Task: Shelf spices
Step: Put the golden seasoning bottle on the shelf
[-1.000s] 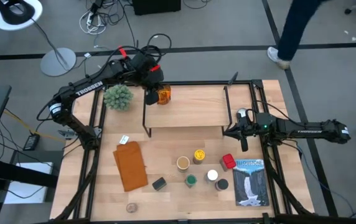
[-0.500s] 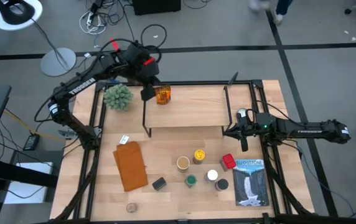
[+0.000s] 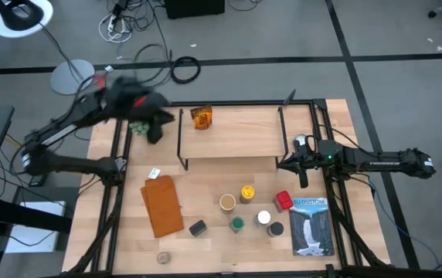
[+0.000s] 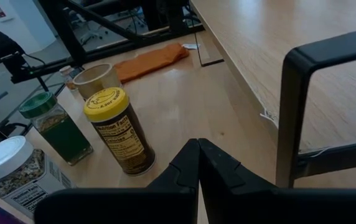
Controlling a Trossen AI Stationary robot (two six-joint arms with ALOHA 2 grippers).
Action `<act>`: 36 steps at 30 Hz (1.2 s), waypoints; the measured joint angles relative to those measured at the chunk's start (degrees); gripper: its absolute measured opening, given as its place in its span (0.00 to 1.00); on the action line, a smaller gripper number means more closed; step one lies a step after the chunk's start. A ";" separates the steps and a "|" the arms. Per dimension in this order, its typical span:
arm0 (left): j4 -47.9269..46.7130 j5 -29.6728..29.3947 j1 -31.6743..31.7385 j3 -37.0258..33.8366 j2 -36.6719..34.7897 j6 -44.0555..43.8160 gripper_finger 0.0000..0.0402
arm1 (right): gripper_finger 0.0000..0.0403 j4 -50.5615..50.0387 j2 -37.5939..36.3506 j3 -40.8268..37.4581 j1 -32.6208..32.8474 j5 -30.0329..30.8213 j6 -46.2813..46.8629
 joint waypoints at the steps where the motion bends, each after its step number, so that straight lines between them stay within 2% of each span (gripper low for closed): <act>1: 1.93 -0.01 -1.32 -3.15 -3.29 -1.56 0.15 | 0.03 0.02 0.00 0.00 0.00 0.00 0.00; 8: 14.99 0.57 -12.13 -23.79 -23.50 -10.87 0.15 | 0.03 0.28 0.01 0.00 -0.02 0.00 -0.02; 14: 20.95 -1.50 -16.24 -36.32 -32.70 -14.14 0.15 | 0.03 0.28 0.00 0.00 -0.01 0.00 -0.01; 22: 26.34 -2.81 -16.51 -45.87 -34.04 -14.26 0.15 | 0.03 0.26 0.00 0.00 -0.02 0.00 0.00; 31: 29.42 -3.22 -16.51 -50.22 -34.04 -15.47 0.15 | 0.03 0.27 0.00 0.00 -0.02 0.00 -0.02; 36: 29.45 -4.82 -16.51 -50.60 -34.04 -15.77 0.15 | 0.03 0.77 0.00 0.00 -0.02 1.29 -8.33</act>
